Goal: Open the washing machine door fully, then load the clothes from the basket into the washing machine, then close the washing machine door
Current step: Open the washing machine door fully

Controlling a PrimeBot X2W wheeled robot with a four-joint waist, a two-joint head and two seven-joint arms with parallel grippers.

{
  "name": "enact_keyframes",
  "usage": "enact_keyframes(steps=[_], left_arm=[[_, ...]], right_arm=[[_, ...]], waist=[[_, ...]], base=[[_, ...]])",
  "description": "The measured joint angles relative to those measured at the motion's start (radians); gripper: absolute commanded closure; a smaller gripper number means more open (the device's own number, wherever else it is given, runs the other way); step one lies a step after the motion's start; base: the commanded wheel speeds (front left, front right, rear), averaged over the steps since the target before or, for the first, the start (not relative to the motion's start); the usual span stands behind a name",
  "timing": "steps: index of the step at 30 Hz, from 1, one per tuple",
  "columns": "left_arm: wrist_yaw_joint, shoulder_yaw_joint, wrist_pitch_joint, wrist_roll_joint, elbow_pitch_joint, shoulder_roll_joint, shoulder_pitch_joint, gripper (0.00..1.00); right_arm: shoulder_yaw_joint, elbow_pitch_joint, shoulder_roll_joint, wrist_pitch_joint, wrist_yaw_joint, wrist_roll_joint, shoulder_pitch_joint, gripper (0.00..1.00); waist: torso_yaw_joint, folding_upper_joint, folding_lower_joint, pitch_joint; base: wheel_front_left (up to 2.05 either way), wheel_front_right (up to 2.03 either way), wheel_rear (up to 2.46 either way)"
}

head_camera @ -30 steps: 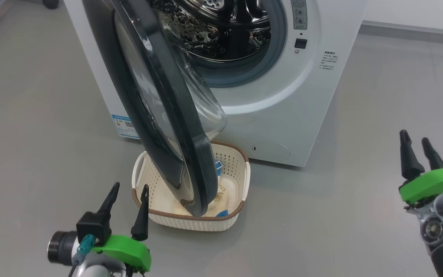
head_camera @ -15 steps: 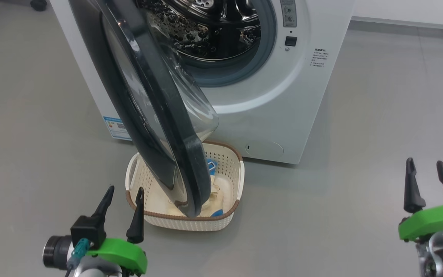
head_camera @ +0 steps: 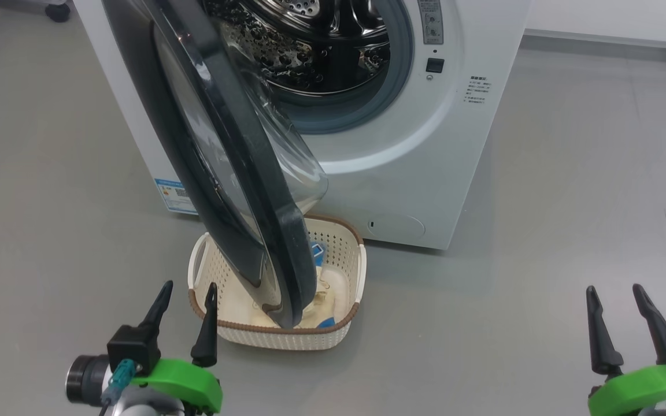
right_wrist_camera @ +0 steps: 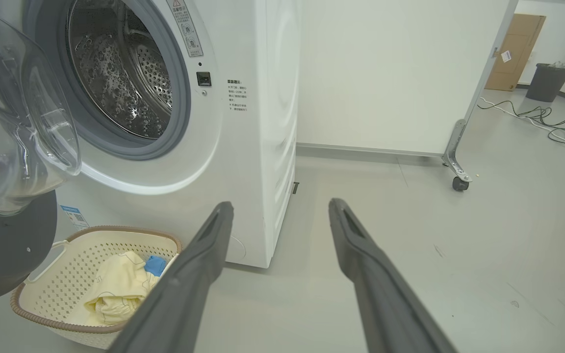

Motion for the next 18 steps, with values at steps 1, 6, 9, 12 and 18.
enact_keyframes(steps=[1, 6, 9, 12, 18], left_arm=[[-0.002, 0.000, 0.000, 0.000, 0.000, 0.000, 0.000, 0.00], [-0.007, 0.000, 0.000, 0.000, 0.001, -0.001, 0.000, 0.00], [-0.007, 0.000, 0.000, 0.000, 0.001, -0.002, 0.000, 0.00], [-0.007, 0.001, 0.000, 0.000, 0.001, -0.002, 0.000, 0.00], [-0.008, 0.001, 0.000, 0.006, 0.002, -0.002, 0.000, 0.00]], right_arm=[[0.000, -0.005, 0.001, 0.006, 0.000, 0.004, 0.010, 0.00], [0.000, -0.024, 0.003, 0.010, 0.000, 0.029, 0.046, 0.00], [-0.004, -0.028, 0.004, 0.015, 0.000, 0.039, 0.049, 0.00], [-0.004, -0.032, 0.004, 0.017, 0.000, 0.045, 0.055, 0.00], [-0.003, -0.033, 0.004, 0.017, 0.000, 0.053, 0.061, 0.00]], waist=[[0.000, 0.0000, 0.0000, -0.001], [-0.003, 0.0000, 0.0000, -0.006], [-0.005, 0.0000, 0.0000, -0.006], [-0.006, 0.0000, 0.0000, -0.006], [-0.007, 0.0000, 0.0000, -0.006]], base=[[0.00, 0.00, 0.00], [0.00, 0.00, 0.00], [0.00, 0.00, 0.00], [0.00, 0.00, 0.00], [0.00, 0.00, 0.00]])
